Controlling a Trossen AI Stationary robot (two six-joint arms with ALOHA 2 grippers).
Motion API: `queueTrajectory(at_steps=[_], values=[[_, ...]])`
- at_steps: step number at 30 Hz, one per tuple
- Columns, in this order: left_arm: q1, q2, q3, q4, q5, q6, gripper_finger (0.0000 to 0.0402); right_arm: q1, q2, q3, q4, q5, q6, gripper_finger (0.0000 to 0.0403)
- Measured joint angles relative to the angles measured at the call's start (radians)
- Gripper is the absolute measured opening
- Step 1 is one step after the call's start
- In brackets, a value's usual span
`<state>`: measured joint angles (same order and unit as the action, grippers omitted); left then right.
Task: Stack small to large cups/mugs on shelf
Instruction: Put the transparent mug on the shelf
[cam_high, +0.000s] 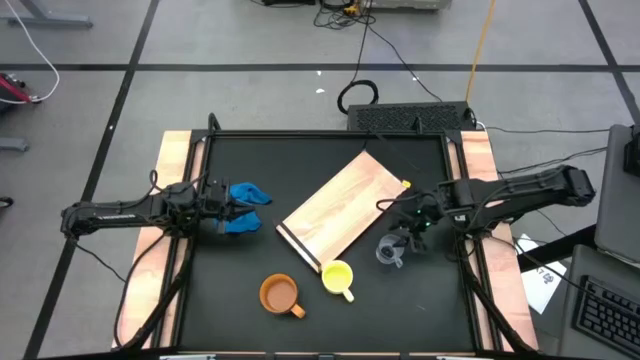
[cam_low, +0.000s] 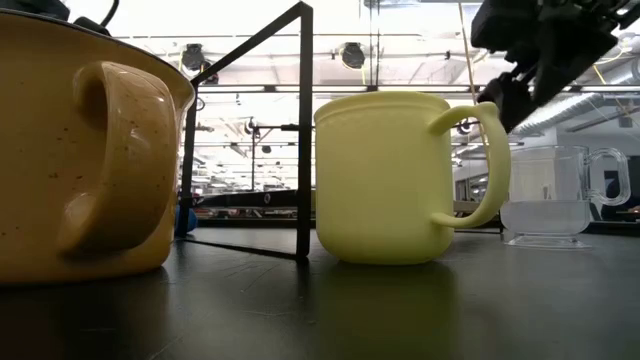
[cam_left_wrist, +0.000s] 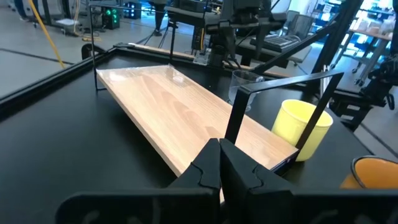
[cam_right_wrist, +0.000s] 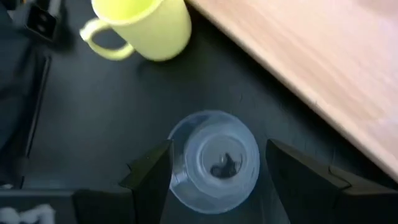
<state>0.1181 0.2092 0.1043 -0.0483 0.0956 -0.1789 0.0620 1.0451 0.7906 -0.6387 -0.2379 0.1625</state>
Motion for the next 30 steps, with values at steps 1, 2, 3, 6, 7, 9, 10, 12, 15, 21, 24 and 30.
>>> queueTrajectory(at_steps=[1, 2, 3, 6, 7, 9, 10, 12, 15, 21, 24, 30], values=[[0.000, 0.000, 0.000, 0.000, 0.000, -0.008, 0.0003, 0.000, 0.005, 0.000, -0.006, 0.000, 0.002, 0.0247], [0.000, 0.000, 0.000, 0.000, 0.000, -0.015, 0.0003, 0.000, 0.011, 0.000, -0.008, 0.000, 0.005, 0.0247], [0.000, 0.000, 0.000, 0.000, 0.000, -0.018, 0.0003, 0.000, 0.017, 0.000, -0.009, 0.000, 0.008, 0.0247], [0.000, 0.000, 0.000, 0.000, 0.000, -0.026, 0.0003, 0.000, 0.041, 0.000, -0.005, 0.004, 0.003, 0.0247], [0.000, 0.000, 0.000, 0.000, 0.000, -0.026, 0.0003, -0.001, 0.049, 0.000, -0.007, 0.005, -0.001, 0.0247], [0.000, 0.000, 0.000, 0.000, 0.000, -0.026, 0.0003, -0.001, 0.066, 0.000, -0.009, 0.006, -0.007, 0.0247], [0.000, 0.000, 0.000, 0.000, 0.000, -0.026, 0.0003, -0.001, 0.077, 0.000, -0.008, 0.006, -0.007, 0.0247], [0.000, 0.000, 0.000, 0.000, 0.000, -0.026, 0.0003, -0.001, 0.100, 0.000, -0.009, 0.006, -0.008, 0.0247], [0.000, 0.000, 0.000, 0.000, 0.000, -0.026, 0.0003, -0.001, 0.130, -0.001, -0.009, 0.006, -0.011, 0.0247], [0.000, 0.000, 0.000, 0.000, 0.000, -0.027, 0.0003, -0.001, 0.173, -0.001, 0.003, 0.016, -0.019, 0.0247], [0.000, 0.000, 0.000, 0.000, 0.000, -0.027, 0.0003, -0.001, 0.192, -0.001, 0.002, 0.059, -0.036, 0.0247], [0.000, 0.000, 0.000, 0.000, 0.000, -0.027, 0.0003, -0.001, 0.217, -0.001, -0.002, 0.059, -0.059, 0.0245]])
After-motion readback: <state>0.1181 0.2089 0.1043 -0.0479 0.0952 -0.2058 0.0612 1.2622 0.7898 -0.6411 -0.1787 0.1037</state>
